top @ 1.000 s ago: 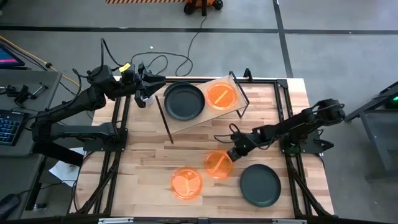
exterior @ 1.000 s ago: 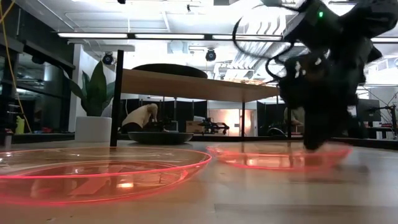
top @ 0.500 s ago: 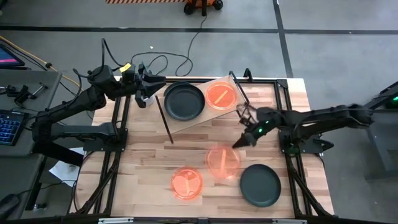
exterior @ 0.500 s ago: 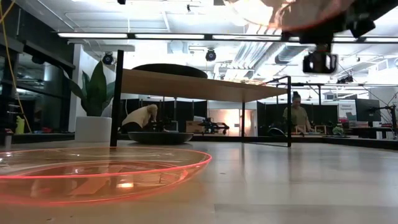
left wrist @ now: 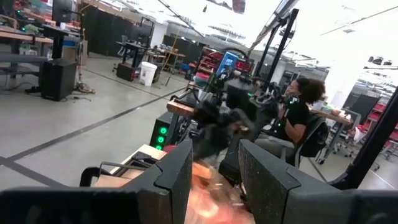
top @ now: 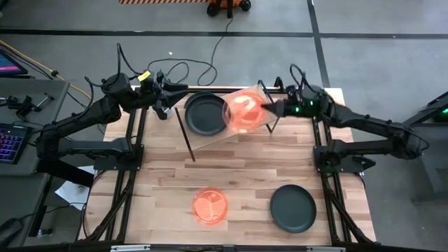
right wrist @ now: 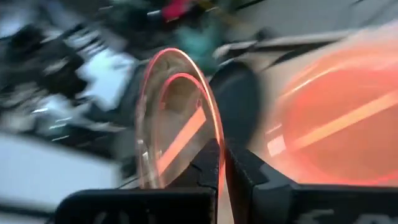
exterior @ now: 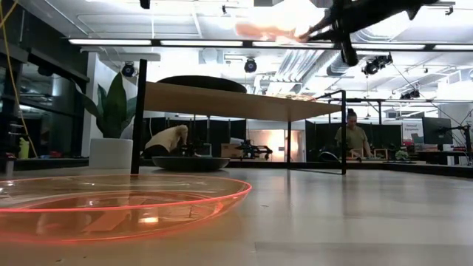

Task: Place and stack plates onto a shelf
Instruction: Stack the right orange plate on top of the orange plate on the shelf

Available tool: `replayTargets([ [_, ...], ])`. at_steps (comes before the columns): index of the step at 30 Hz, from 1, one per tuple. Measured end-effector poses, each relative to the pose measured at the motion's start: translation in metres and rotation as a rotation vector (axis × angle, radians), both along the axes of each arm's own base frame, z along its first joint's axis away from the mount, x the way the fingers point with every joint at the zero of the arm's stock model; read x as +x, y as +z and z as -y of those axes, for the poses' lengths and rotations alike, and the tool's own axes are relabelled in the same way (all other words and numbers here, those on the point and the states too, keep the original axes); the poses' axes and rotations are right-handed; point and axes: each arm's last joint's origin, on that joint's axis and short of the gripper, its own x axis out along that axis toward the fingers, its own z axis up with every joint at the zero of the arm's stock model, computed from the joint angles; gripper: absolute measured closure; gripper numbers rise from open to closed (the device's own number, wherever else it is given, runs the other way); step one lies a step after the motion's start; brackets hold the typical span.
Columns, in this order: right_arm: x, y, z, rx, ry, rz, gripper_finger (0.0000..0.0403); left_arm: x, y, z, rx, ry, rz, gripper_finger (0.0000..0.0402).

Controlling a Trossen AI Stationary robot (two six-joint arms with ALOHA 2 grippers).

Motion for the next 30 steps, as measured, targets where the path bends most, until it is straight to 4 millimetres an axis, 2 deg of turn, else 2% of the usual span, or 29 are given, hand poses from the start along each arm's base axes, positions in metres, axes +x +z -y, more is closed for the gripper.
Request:
replayTargets([
  [5,-0.010,0.007,0.024,-0.050,-0.139,-0.249,0.0403,0.000,0.000,0.000,-0.006,-0.002,0.002,0.0282],
  [9,-0.011,0.002,0.039,-0.053,-0.179,-0.345,0.0403,0.000,0.000,0.000,-0.007,-0.002,0.001,0.0282],
  [20,0.002,-0.019,0.055,-0.001,-0.157,-0.421,0.0403,0.000,0.000,0.000,-0.007,-0.003,0.000,0.0282],
  [30,0.007,-0.023,0.058,0.010,-0.172,-0.424,0.0403,0.000,0.000,0.000,-0.006,-0.003,0.001,0.0282],
])
